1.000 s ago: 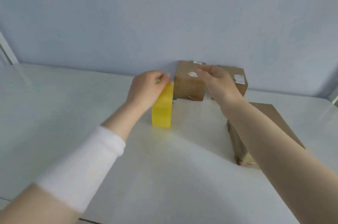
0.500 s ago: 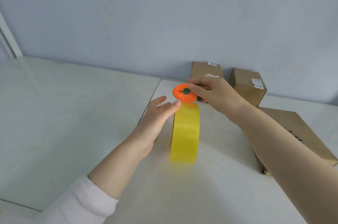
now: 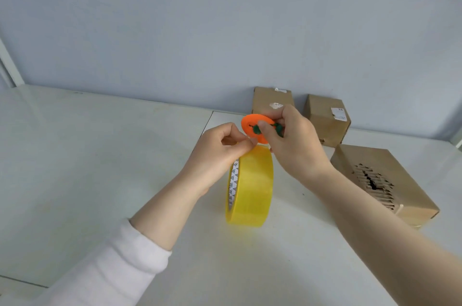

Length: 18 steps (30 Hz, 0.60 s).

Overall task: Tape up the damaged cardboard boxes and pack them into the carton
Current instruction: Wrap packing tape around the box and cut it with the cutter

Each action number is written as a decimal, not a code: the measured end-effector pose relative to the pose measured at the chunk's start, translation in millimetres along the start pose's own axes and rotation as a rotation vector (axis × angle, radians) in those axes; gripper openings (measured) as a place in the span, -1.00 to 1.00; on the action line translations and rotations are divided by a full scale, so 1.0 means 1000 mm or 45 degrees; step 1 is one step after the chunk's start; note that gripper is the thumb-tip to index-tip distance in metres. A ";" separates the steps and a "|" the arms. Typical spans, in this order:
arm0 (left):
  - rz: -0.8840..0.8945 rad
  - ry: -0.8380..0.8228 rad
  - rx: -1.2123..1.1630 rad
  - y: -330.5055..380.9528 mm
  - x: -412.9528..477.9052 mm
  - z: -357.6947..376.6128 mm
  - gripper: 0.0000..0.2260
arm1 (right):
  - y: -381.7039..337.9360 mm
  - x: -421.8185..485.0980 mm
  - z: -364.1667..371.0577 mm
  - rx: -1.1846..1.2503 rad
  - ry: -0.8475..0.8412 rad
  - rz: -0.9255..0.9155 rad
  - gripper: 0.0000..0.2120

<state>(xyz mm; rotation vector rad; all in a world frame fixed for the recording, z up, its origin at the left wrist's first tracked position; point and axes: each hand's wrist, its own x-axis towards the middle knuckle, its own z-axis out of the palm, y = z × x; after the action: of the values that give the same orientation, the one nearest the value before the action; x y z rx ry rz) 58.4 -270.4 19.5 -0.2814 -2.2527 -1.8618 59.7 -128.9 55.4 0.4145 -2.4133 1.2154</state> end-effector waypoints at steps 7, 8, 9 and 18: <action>0.085 0.057 -0.053 0.004 -0.003 0.010 -0.78 | 0.002 0.003 0.006 0.251 0.108 0.432 -0.82; 0.097 0.068 -0.060 0.005 -0.003 0.012 -0.79 | 0.002 0.003 0.005 0.326 0.111 0.502 -0.81; 0.107 0.077 -0.069 0.007 -0.004 0.015 -0.79 | 0.002 0.003 0.003 0.409 0.117 0.560 -0.81; 0.094 0.115 -0.304 0.053 0.000 0.043 -0.76 | 0.034 0.009 -0.081 1.374 0.323 0.818 -0.86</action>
<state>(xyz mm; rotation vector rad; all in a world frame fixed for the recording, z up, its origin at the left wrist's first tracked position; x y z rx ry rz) 71.5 -218.4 61.6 -0.3062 -1.9368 -2.0607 55.1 -44.6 80.0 -0.2711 -1.4968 2.6115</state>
